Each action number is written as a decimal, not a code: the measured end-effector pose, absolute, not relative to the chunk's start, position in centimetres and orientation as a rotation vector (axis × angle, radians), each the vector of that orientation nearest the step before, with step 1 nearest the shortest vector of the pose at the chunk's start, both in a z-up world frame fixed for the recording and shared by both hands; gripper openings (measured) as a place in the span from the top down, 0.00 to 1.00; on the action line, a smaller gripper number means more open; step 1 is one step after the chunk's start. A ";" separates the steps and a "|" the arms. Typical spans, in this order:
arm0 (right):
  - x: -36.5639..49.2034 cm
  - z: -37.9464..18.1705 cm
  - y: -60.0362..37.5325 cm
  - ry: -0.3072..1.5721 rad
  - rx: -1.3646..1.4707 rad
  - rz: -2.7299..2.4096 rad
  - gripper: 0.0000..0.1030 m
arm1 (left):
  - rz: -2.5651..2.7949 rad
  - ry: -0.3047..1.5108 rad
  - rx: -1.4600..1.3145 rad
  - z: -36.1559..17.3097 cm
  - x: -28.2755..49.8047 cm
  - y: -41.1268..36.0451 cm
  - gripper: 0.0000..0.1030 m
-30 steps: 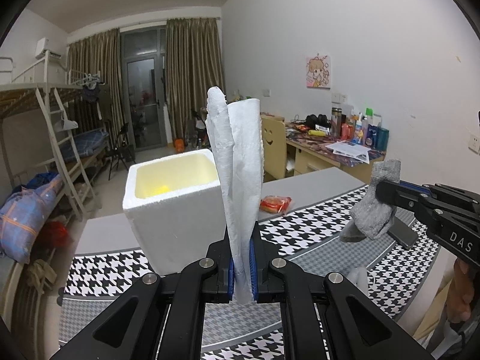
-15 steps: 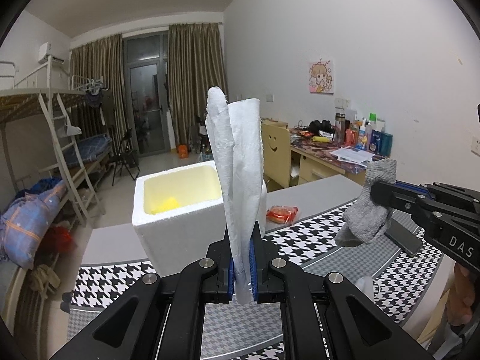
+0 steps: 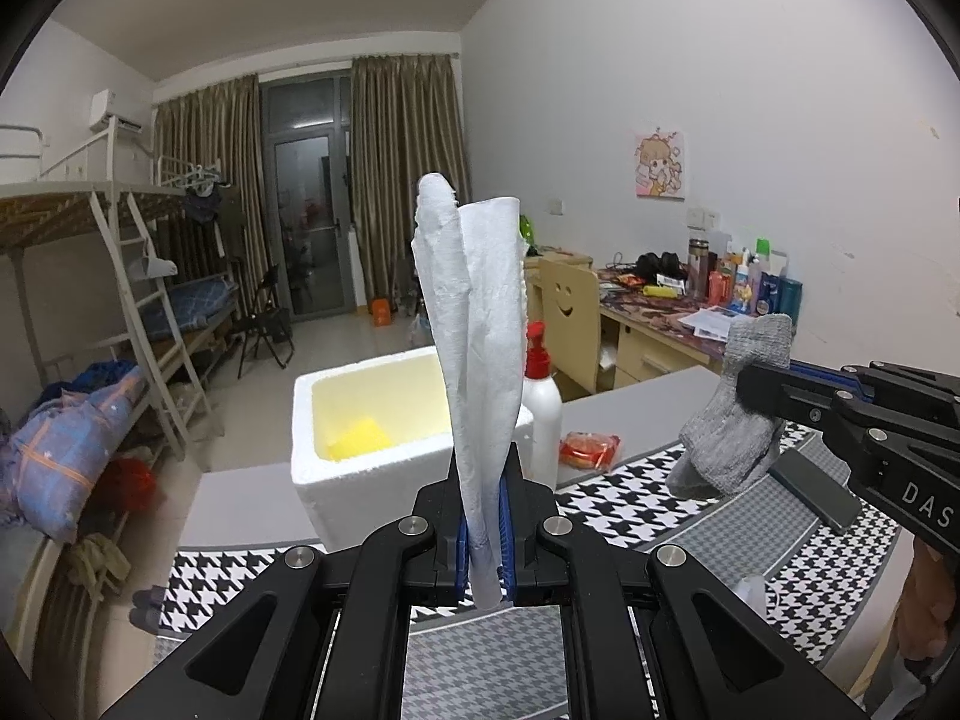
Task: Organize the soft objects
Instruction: 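Carry the paper towel and grey sock toward the white foam box, then hold the towel over the open foam box with the left gripper while the right holds the sock beside it, then open the left gripper to drop the paper towel into the box while the right lowers the sock, then open the right gripper to drop the grey sock into the foam box, then move both grippers away from the box toward the blue mask and white tube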
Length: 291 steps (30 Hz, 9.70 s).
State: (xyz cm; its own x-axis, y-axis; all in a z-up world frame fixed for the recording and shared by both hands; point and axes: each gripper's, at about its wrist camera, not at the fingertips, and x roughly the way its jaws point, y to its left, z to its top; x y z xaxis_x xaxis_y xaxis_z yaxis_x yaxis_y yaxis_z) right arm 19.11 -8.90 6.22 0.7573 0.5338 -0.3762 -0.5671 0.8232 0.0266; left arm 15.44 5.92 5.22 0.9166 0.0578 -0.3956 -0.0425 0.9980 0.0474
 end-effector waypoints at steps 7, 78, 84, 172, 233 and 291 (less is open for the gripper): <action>19.5 6.9 -7.8 0.368 -0.114 0.611 0.90 | 0.077 0.402 0.035 5.7 16.4 6.8 0.92; 27.5 8.7 -0.1 0.425 -0.150 0.600 0.90 | 0.138 0.568 -0.035 4.0 29.2 15.2 0.40; 28.0 8.8 0.3 0.428 -0.151 0.600 0.90 | 0.159 0.552 -0.055 4.3 28.3 15.7 0.20; 24.6 9.3 2.2 0.458 -0.186 0.642 0.07 | 0.321 0.429 -0.059 7.4 16.9 17.4 0.01; 13.9 8.2 -10.1 0.380 -0.098 0.546 0.06 | 0.152 0.351 -0.012 7.1 8.1 6.4 0.01; 12.1 -0.2 -17.6 0.430 -0.041 0.325 0.06 | -0.016 0.432 -0.070 -0.8 9.8 0.3 0.01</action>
State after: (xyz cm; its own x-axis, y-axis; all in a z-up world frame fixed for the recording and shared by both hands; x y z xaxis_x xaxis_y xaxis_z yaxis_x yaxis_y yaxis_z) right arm 12.07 -17.65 -0.19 0.8581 0.3008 -0.4161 -0.3182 0.9476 0.0289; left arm 9.79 0.29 -0.81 0.9081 -0.0301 -0.4177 0.0005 0.9975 -0.0709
